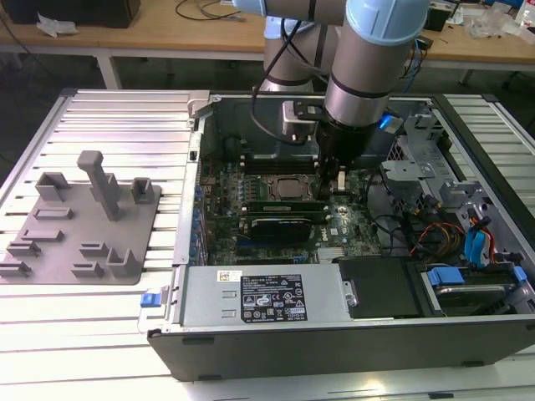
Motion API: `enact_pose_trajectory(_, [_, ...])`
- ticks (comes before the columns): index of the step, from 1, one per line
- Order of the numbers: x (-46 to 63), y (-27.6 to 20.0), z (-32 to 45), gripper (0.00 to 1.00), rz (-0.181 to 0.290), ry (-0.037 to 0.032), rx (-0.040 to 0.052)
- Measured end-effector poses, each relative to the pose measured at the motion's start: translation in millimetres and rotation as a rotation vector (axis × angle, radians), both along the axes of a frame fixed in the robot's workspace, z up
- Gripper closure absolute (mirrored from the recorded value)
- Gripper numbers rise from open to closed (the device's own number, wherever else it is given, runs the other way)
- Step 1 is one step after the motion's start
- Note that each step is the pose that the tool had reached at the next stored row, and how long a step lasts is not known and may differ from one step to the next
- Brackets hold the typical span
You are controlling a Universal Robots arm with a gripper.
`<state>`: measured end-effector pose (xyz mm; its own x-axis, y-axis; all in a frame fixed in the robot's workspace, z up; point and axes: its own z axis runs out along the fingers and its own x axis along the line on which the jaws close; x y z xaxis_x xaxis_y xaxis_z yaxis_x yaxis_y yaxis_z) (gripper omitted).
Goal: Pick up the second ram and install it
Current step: 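Press down the second ram until it locks into place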
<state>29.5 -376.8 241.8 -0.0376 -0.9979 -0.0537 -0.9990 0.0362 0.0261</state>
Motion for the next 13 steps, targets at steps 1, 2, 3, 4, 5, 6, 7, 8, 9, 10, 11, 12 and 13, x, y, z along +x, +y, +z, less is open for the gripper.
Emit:
enact_pose_trajectory(1, [0.0, 0.0, 5.8, 0.92, 0.000, 0.0001, 0.0000])
enact_pose_trajectory(2, [0.1, 0.0, 6.9, 0.92, 0.000, 0.0000, 0.0002])
enact_pose_trajectory(3, [0.0, -0.1, 7.3, 0.92, 0.000, 0.0001, -0.0001])
enact_pose_trajectory(4, [-0.5, 0.0, 7.5, 0.92, 0.000, 0.0001, -0.0002])
enact_pose_trajectory(5, [-6.8, -0.1, 7.5, 0.92, 0.000, 0.0001, -0.0003])
enact_pose_trajectory(6, [-17.1, -0.1, 7.3, 0.92, 0.000, 0.0000, -0.0001])
enact_pose_trajectory(7, [-26.8, -0.1, 7.1, 0.92, 0.000, 0.0000, -0.0002])
enact_pose_trajectory(8, [-34.3, -0.1, 7.1, 0.92, 0.000, 0.0001, -0.0004])
enact_pose_trajectory(9, [-40.1, -0.1, 6.9, 0.92, 0.000, 0.0000, -0.0004])
enact_pose_trajectory(10, [-44.2, -0.1, 6.7, 0.92, 0.000, 0.0000, -0.0001])
enact_pose_trajectory(11, [-47.8, 0.0, 6.5, 0.92, 0.000, 0.0000, -0.0001])
enact_pose_trajectory(12, [-52.8, 0.0, 6.3, 0.92, 0.000, 0.0000, -0.0001])
enact_pose_trajectory(13, [-57.5, 0.0, 6.1, 0.92, 0.000, -0.0001, 0.0000])
